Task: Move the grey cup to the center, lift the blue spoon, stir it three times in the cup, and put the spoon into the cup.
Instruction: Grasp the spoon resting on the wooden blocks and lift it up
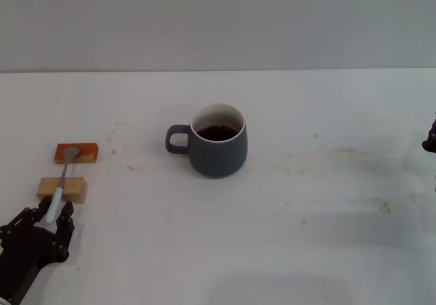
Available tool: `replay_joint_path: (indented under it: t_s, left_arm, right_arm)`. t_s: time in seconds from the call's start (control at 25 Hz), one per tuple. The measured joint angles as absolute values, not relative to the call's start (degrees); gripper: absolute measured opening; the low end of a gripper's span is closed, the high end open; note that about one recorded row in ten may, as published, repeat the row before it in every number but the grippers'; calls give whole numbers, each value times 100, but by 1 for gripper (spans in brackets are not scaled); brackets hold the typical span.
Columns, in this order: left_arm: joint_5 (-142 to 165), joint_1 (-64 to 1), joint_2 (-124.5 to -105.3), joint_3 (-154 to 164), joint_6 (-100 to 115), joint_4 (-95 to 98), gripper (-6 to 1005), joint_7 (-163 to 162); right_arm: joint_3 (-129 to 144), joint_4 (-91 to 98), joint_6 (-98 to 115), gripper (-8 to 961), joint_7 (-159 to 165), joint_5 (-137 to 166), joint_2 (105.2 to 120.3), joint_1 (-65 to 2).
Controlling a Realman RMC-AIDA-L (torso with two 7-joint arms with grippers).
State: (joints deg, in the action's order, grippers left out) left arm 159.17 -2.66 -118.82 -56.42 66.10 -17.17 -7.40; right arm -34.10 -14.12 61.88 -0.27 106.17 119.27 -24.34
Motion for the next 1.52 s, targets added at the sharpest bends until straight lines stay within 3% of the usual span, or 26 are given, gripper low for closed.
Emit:
replay_joint_path:
  t_s: [0.44,1.0,1.52]
  left_arm:
    - [15917,-273,-11882,-5667,6585,-1738,334,-742]
    - [15916,-230,-11887,-5661,6558,-1762,176,-679]
    - [15940,-153,-11850,-5531,7132,-1970,167,-656]
  right_arm:
    - [-3410,-1397,6187,-1,-26,10616,11927,-2428]
    - [-3381,-1404,6187,-1,-26,10616,11927,-2405]
    - [-3303,-1432,6199,-1,-27,10616,11932,-2326]
